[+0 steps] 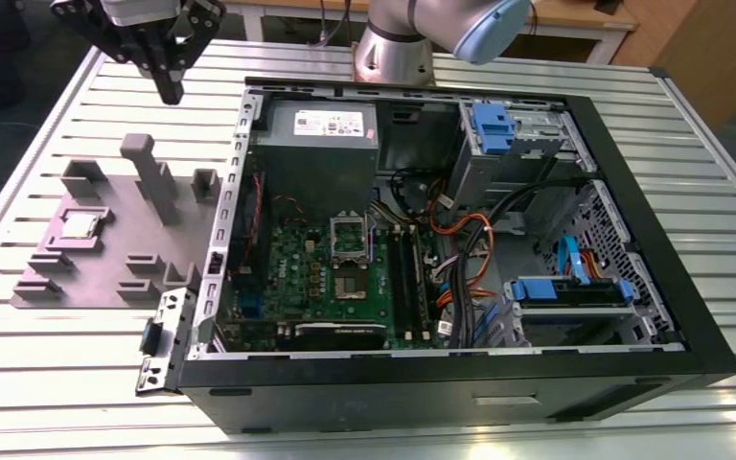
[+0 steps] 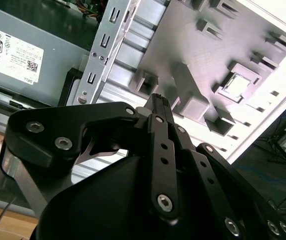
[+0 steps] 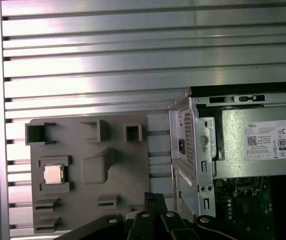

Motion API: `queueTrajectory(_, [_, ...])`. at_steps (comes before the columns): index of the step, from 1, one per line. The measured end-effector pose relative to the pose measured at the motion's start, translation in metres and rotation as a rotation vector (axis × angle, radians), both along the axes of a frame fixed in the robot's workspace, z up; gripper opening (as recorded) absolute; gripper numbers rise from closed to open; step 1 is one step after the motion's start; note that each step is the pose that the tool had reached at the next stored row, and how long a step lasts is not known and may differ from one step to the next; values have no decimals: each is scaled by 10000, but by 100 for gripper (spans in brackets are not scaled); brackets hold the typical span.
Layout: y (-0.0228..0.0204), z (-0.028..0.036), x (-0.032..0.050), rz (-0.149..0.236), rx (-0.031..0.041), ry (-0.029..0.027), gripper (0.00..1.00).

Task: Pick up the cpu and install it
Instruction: 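Reach for the cpu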

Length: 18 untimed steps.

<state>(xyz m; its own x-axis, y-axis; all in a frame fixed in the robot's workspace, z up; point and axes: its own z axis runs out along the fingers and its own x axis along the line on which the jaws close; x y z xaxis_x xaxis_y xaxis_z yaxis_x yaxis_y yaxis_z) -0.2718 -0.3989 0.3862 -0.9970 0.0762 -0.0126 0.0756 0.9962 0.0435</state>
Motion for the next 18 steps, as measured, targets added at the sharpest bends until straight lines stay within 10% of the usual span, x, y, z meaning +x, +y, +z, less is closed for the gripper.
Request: queueTrajectory(18, [0,-5,-42,0,0,18,11])
